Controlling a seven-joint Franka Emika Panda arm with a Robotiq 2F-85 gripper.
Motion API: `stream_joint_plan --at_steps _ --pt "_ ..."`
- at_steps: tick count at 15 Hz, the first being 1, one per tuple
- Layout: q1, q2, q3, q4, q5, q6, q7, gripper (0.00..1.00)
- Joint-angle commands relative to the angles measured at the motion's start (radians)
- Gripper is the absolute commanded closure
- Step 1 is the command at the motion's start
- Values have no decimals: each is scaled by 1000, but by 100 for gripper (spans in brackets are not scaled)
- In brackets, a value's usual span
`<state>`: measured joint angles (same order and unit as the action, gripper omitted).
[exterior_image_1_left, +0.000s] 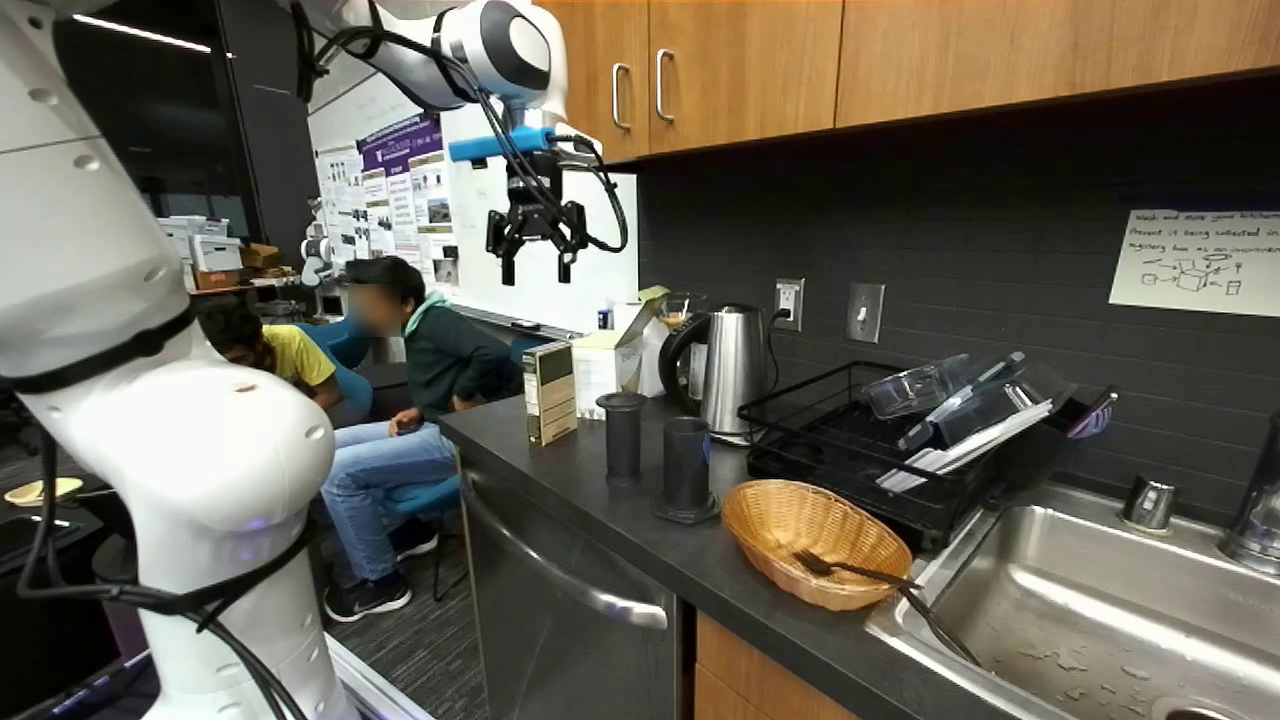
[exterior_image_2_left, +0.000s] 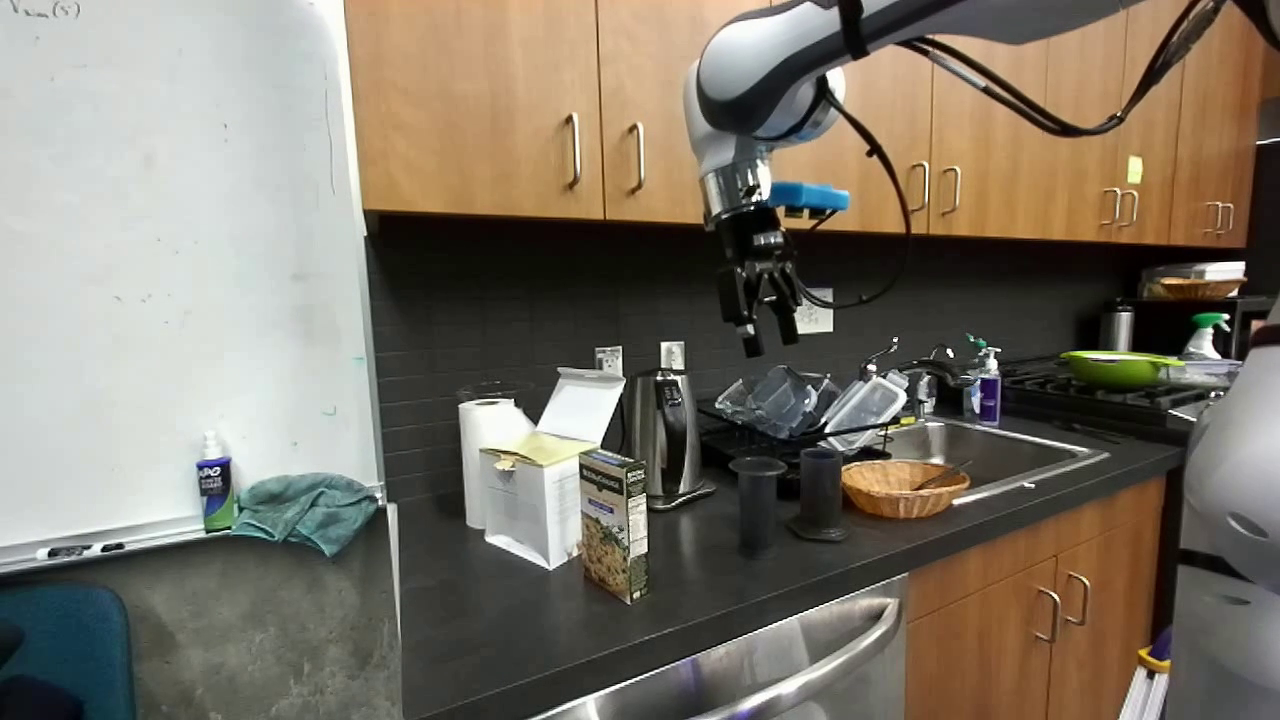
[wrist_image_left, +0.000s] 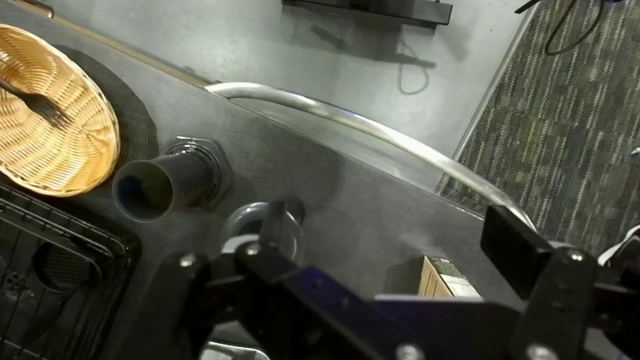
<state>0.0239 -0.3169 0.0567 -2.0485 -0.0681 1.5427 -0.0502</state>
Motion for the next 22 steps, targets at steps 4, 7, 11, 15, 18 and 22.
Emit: stream_joint_plan --at_steps 4,7,11,15,18,22 --pt "1 27 -18 -5 -30 71 -15 0" --pt "-1 42 -23 -9 -52 107 -19 0" --pt "-5 63 -31 -14 -63 162 -20 0" --pt "-6 94 -44 -12 -51 210 -44 0" --pt "-7 119 -51 -14 -46 253 -53 0" --pt "-6 145 -56 -29 -40 292 -68 0"
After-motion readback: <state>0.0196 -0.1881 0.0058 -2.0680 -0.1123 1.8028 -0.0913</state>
